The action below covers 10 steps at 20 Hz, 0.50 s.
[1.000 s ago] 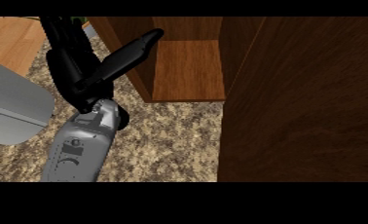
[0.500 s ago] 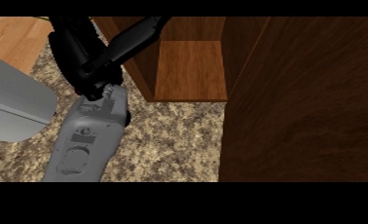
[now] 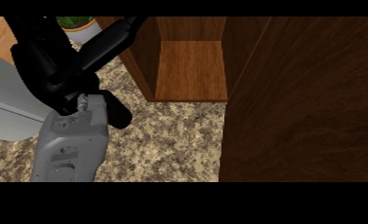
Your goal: Pick up the wine, place it into the cabinet and close the cabinet
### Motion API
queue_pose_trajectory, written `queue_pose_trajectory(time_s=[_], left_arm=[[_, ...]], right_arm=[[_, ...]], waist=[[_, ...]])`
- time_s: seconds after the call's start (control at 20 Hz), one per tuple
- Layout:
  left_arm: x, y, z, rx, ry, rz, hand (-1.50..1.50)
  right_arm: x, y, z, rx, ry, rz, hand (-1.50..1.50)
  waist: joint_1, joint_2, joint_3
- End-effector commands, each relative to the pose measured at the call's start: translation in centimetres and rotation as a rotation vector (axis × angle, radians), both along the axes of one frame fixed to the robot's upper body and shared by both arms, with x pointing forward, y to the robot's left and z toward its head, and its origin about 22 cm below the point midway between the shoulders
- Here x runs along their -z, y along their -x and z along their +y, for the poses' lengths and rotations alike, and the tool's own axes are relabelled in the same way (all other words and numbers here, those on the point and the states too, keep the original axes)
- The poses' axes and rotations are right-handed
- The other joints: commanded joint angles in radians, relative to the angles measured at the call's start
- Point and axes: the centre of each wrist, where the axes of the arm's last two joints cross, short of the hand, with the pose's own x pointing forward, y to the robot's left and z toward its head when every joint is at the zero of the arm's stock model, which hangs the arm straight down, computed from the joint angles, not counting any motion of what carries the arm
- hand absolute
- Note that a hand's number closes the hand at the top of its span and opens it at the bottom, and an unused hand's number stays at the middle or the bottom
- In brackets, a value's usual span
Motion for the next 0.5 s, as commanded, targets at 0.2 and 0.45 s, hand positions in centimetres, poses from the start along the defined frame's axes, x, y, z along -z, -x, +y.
queue_pose_trajectory(time_s=[0.2, 0.45], left_arm=[[-0.4, 2.3, 1.3, -0.072, 0.03, 0.023, -1.5], [0.9, 4.3, 3.5, -0.116, 0.04, 0.057, -1.5]], right_arm=[[-2.8, 3.3, 0.3, -0.011, -0.011, -0.033, -1.5], [-3.0, 3.2, -0.2, -0.003, -0.013, -0.055, -1.5]], waist=[[-0.002, -0.001, 0.0], [-0.003, 0.001, 0.0]])
